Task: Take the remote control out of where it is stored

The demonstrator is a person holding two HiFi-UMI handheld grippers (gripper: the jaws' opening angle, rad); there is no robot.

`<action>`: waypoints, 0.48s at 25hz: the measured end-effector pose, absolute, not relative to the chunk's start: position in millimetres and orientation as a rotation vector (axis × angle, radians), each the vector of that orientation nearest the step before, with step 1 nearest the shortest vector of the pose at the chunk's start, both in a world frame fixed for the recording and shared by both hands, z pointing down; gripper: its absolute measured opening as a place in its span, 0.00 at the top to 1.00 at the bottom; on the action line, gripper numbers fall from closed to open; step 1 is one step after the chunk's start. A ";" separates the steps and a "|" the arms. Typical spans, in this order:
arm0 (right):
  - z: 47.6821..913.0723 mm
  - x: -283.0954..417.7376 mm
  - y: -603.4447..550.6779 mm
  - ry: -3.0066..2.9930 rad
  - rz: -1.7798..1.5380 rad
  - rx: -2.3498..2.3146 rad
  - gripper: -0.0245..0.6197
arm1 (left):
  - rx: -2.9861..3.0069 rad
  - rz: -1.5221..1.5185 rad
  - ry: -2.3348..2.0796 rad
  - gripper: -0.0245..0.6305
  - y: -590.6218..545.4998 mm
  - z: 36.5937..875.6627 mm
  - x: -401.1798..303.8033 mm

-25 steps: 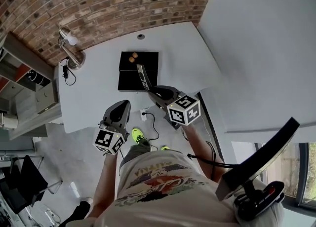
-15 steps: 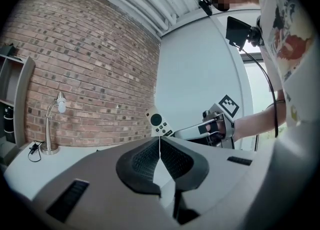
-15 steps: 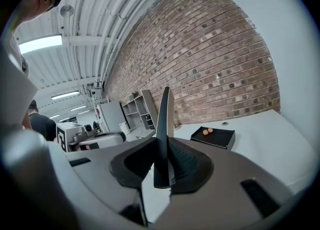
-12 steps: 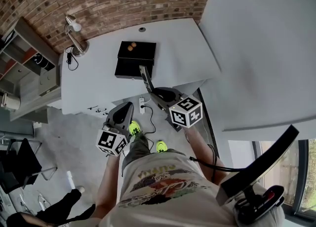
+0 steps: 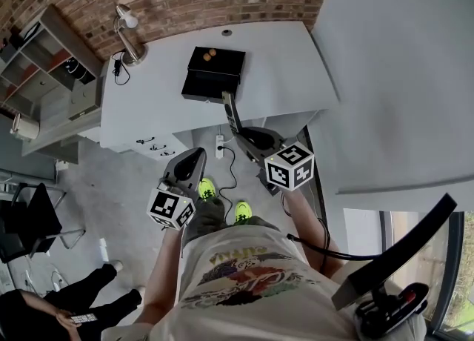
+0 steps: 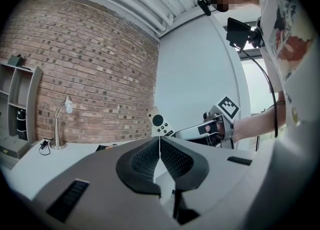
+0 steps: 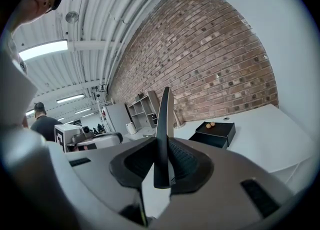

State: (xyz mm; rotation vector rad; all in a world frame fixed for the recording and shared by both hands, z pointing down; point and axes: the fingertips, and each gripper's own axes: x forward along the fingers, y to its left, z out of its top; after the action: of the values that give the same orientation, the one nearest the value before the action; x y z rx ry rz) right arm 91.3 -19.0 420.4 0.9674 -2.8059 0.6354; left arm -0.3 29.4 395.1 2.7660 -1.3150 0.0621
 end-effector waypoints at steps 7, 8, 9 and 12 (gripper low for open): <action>418.7 93.1 -7.1 -2.806 0.663 0.976 0.83 | 2.769 0.037 -1.316 0.95 38.2 390.1 -2.2; 418.9 92.8 -5.7 -2.805 0.667 0.979 0.83 | 2.771 0.033 -1.313 0.95 38.7 389.1 -2.9; 418.9 92.2 -4.3 -2.807 0.673 0.982 0.83 | 2.773 0.028 -1.307 0.95 39.8 388.6 -3.4; 417.4 89.8 -1.6 -2.822 0.702 0.998 0.83 | 2.782 0.023 -1.280 0.95 43.6 389.1 -4.3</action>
State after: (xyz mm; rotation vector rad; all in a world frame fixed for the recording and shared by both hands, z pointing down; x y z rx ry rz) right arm 89.8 -1.6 417.4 0.9978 -2.8224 0.7021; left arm -4.3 43.6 389.1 2.7823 -1.2797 0.0228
